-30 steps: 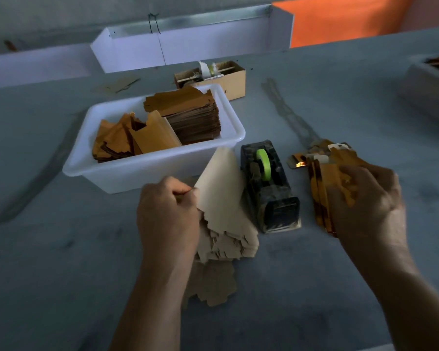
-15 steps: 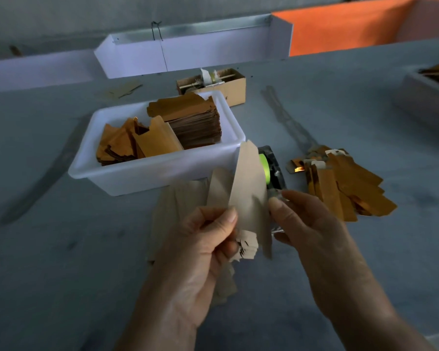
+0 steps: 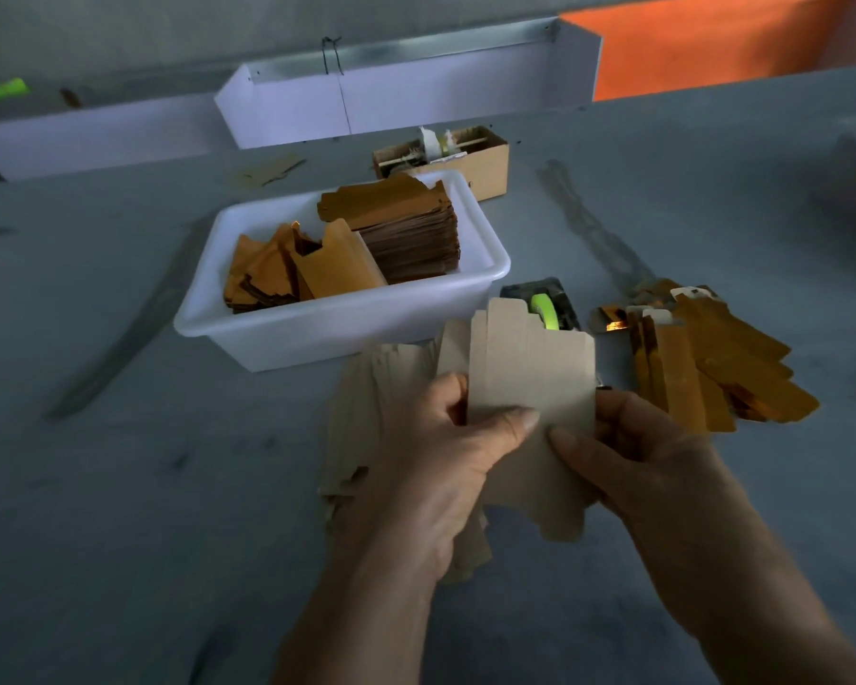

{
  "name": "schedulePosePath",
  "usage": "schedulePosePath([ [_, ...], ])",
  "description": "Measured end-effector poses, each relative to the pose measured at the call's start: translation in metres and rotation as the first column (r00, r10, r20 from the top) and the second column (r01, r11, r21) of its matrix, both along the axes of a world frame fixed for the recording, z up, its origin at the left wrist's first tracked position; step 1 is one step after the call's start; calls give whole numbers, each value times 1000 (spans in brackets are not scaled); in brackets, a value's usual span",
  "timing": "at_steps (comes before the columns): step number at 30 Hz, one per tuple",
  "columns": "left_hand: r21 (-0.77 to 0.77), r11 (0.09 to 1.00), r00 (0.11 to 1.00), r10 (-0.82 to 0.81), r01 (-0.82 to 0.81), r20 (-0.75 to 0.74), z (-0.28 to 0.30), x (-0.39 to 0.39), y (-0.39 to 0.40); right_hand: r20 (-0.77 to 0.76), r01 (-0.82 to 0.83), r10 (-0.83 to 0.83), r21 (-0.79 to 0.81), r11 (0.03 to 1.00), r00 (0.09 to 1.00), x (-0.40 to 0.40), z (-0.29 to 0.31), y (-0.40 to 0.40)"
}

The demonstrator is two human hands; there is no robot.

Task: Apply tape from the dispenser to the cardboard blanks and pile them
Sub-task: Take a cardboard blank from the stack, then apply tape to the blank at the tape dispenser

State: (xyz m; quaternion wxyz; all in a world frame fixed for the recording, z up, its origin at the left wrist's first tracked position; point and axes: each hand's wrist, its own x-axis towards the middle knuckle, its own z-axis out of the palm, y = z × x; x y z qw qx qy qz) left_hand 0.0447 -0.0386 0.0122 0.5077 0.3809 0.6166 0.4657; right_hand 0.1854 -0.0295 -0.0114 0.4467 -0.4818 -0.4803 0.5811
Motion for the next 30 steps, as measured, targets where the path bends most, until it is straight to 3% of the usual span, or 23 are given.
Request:
schedulePosePath([
  [6,3,999,999,33,-33,-37,-5,3,3,182,29,-47,102,994,982,1,-7,1],
  [13,63,995,988,85,-77,-127,-15,11,4,481,69,-268,392,917,835,-7,1,-9],
  [15,63,996,991,75,-69,-106,-16,12,4,456,68,-278,424,903,845,-11,2,-14],
  [20,58,998,998,-21,24,-62,-14,14,-3,193,33,-98,317,948,976,-16,0,-19],
  [24,81,977,980,-194,197,-51,-8,6,-6,176,36,-89,287,957,980,-12,-2,-16],
  [27,105,976,978,-179,190,-105,-7,5,-7,189,17,-61,226,974,980,-12,-2,-15],
  [30,33,979,977,-197,200,-80,-8,2,-10,250,143,-198,222,965,948,-9,-4,-12],
])
